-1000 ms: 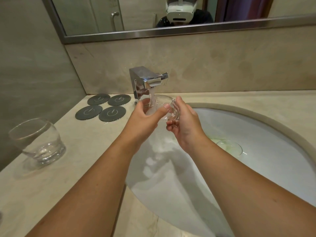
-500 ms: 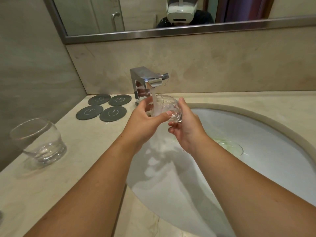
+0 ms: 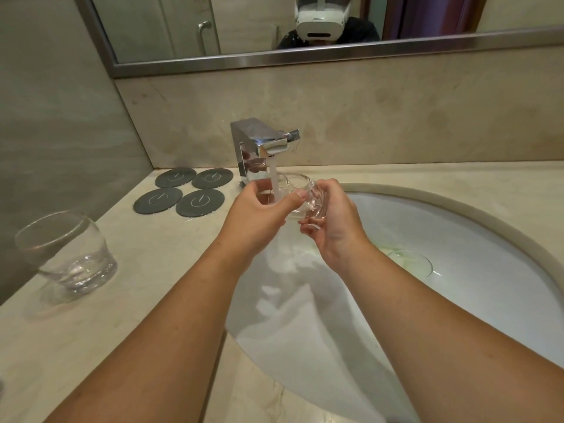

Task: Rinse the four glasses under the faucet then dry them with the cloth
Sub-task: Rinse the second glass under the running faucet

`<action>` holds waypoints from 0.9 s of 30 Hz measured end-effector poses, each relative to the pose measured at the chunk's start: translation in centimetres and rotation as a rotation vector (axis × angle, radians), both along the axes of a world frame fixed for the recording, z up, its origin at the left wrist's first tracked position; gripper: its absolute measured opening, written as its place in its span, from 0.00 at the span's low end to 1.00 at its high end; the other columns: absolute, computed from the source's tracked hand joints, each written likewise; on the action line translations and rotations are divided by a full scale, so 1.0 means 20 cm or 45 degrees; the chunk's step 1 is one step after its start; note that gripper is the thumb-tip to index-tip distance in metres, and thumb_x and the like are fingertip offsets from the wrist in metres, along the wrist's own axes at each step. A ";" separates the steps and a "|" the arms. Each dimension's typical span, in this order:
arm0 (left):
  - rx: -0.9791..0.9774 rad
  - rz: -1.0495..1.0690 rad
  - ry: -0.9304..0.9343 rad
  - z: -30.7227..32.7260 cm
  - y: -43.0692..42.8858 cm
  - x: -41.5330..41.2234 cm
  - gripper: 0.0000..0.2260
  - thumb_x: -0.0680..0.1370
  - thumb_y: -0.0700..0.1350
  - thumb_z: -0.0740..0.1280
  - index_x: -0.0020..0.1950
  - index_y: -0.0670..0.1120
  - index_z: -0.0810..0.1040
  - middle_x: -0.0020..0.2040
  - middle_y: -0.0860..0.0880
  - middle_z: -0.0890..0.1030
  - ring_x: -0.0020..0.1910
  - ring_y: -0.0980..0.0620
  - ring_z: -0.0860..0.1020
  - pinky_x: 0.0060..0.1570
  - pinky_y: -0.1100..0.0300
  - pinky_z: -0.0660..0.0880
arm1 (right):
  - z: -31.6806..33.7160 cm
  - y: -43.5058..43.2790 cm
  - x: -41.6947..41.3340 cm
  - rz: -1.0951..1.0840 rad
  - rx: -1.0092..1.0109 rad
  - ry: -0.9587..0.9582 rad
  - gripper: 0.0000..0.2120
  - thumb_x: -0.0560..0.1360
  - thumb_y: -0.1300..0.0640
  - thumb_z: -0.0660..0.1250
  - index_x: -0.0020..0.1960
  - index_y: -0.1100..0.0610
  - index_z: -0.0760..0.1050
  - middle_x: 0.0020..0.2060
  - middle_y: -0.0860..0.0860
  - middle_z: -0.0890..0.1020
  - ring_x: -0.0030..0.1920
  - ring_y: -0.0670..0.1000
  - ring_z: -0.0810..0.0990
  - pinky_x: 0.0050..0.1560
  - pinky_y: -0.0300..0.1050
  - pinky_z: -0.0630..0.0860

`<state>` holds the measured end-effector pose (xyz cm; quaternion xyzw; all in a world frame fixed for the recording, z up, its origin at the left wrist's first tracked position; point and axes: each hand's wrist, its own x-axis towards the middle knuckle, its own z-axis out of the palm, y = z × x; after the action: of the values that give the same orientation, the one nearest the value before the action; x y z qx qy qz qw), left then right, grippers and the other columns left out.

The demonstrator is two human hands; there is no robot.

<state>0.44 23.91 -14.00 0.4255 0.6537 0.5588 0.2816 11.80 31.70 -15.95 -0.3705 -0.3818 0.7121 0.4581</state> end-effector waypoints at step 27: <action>0.009 -0.074 0.092 -0.02 0.00 0.00 0.36 0.64 0.64 0.79 0.69 0.56 0.76 0.62 0.56 0.84 0.62 0.55 0.84 0.67 0.45 0.79 | 0.00 -0.01 0.01 0.035 -0.115 -0.054 0.25 0.79 0.33 0.67 0.58 0.55 0.83 0.42 0.52 0.81 0.26 0.48 0.71 0.31 0.44 0.66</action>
<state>0.42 23.85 -14.40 0.4652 0.6488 0.5371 0.2722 12.00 31.44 -15.96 -0.4006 -0.3641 0.7267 0.4230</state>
